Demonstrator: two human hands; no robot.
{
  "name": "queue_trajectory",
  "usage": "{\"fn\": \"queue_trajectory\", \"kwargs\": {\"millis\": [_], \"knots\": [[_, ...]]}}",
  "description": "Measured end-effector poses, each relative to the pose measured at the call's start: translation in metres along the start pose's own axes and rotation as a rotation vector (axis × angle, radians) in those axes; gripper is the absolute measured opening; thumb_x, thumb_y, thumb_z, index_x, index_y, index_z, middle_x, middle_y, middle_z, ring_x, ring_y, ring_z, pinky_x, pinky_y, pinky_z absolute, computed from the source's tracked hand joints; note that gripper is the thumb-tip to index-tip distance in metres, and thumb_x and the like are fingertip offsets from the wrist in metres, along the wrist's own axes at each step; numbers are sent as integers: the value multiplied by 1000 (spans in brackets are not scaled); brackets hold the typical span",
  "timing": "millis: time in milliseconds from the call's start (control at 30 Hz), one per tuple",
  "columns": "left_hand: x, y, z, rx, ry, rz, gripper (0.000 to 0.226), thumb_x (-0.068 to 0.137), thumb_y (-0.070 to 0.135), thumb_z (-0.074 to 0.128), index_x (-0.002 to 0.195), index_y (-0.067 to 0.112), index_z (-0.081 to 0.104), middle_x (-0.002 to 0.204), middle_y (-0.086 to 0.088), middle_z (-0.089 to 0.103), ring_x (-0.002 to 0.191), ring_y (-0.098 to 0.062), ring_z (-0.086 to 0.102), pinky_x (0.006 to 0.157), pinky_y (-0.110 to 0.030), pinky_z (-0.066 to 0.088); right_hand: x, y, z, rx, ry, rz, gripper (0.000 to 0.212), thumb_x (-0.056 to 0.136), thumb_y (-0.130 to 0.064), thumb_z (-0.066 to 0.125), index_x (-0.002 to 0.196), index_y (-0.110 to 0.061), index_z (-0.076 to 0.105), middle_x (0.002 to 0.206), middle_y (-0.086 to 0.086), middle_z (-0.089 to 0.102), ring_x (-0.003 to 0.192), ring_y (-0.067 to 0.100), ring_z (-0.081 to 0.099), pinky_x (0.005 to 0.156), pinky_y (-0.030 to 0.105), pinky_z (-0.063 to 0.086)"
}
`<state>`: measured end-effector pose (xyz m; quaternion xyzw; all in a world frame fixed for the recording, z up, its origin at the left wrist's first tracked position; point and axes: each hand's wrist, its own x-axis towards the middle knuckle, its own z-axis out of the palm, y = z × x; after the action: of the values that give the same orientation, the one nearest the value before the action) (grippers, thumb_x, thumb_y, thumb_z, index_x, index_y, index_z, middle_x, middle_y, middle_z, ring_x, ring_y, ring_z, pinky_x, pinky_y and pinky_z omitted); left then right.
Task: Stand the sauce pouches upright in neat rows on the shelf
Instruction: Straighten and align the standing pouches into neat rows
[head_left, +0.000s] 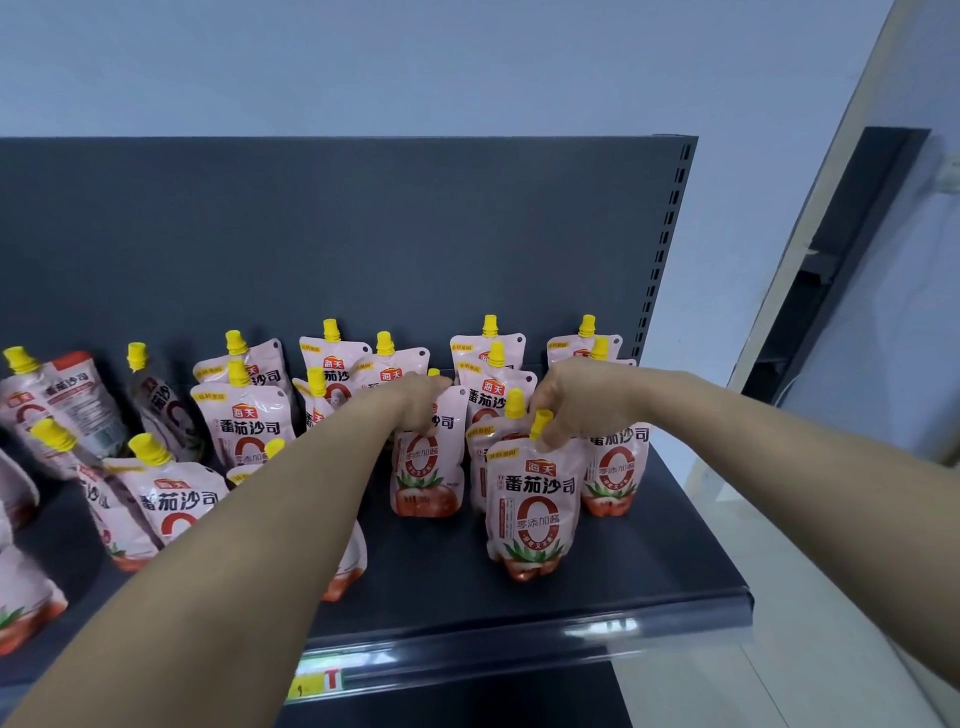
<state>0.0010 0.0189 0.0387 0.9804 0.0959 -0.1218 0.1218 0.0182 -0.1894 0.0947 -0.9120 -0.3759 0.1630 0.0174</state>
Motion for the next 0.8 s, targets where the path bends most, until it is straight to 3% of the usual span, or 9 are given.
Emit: {"fn": "queue_trajectory", "kwargs": {"millis": [133, 233, 367, 467, 567, 667, 733, 800], "knots": [[6, -4, 0, -15, 88, 15, 56, 78, 9, 71, 130, 15, 50, 128, -12, 57, 115, -30, 56, 90, -36, 49, 4, 4, 1, -16, 20, -7, 26, 82, -34, 69, 97, -13, 72, 98, 12, 71, 83, 27, 64, 83, 44, 54], [7, -5, -2, -28, 137, 10, 48, 74, 8, 76, 118, 15, 59, 122, -13, 56, 107, -30, 58, 83, -35, 50, 5, 3, 0, -18, 21, -12, 25, 82, -33, 69, 96, -12, 72, 94, 13, 70, 74, 20, 56, 78, 42, 54], [0, -4, -3, -3, 207, -10, 42, 71, 18, 80, 109, 21, 62, 127, -11, 33, 119, -30, 38, 96, -37, 41, 4, -1, -3, -21, -2, -30, 21, 85, -30, 68, 96, -14, 71, 83, 5, 64, 74, 20, 55, 69, 32, 46], [-10, -5, -6, -4, 239, -9, 40, 70, 23, 80, 106, 22, 62, 129, -8, 29, 123, -28, 30, 99, -37, 35, 4, -4, -4, -31, -6, -40, 23, 86, -30, 67, 100, -13, 71, 83, 5, 64, 75, 20, 56, 70, 31, 46], [-23, -5, -7, -83, 225, 14, 37, 69, 21, 81, 99, 18, 61, 118, -4, 32, 106, -22, 33, 87, -30, 33, 5, -6, -4, -27, 4, -50, 23, 85, -29, 68, 95, -9, 71, 76, 4, 60, 71, 19, 53, 69, 33, 46], [-34, -7, -5, -197, 172, 29, 34, 69, 11, 81, 76, 20, 49, 86, 0, 46, 86, -23, 46, 68, -28, 39, 4, -9, -2, 11, 16, -52, 24, 84, -27, 69, 89, -4, 69, 73, 2, 56, 69, 17, 50, 67, 31, 43], [-43, -7, -6, -264, 171, 25, 35, 69, 6, 80, 83, 22, 52, 85, -3, 54, 85, -24, 54, 74, -32, 47, 2, -10, -1, 53, 2, -60, 22, 84, -26, 69, 84, -4, 66, 69, -1, 54, 67, 16, 49, 66, 29, 41], [-49, -7, -8, -231, 197, 16, 58, 69, 3, 79, 117, 23, 53, 112, -5, 55, 105, -27, 54, 94, -39, 48, 0, -11, 0, 91, -19, -71, 17, 83, -23, 69, 76, -10, 62, 67, -4, 53, 66, 14, 48, 65, 27, 40]]}}
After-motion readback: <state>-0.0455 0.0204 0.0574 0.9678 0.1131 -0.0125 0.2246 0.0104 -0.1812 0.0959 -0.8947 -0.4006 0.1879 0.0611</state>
